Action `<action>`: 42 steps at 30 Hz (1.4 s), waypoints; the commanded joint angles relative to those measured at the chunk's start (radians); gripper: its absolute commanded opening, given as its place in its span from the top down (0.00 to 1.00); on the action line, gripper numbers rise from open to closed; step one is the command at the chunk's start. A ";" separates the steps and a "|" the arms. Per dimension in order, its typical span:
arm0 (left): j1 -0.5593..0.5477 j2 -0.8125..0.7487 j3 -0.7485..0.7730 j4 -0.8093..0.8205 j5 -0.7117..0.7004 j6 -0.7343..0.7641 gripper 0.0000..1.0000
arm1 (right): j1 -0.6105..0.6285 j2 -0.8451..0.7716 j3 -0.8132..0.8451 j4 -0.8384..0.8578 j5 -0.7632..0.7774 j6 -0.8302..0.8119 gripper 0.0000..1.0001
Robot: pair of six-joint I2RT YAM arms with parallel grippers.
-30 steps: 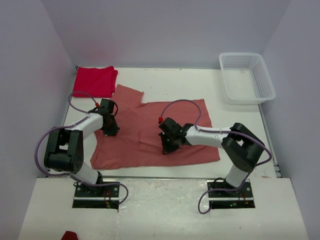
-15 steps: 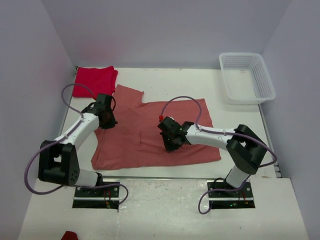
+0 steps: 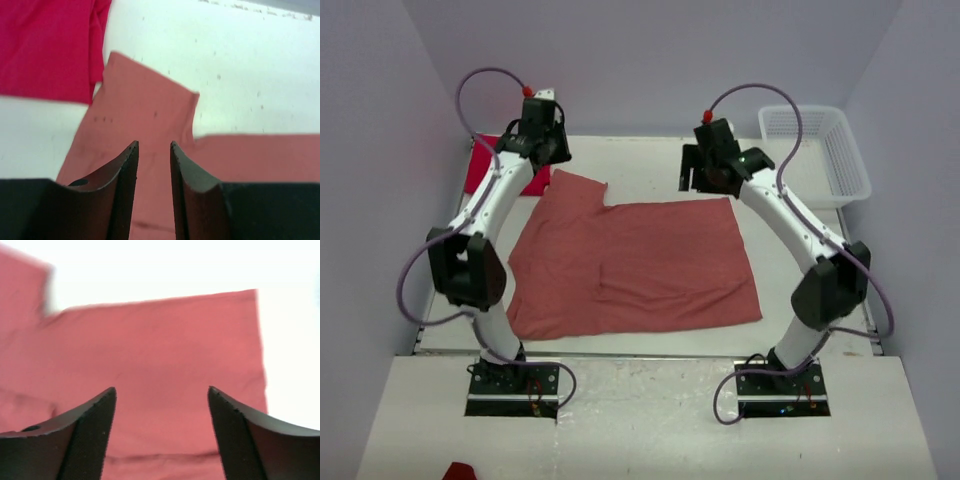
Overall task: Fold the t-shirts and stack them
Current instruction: Grap the side of the flattened tshirt furthest away from the robot with both arms
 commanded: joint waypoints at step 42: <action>0.090 0.353 0.425 0.047 0.479 0.073 0.60 | -0.450 0.862 0.755 -0.381 -0.356 -0.096 0.24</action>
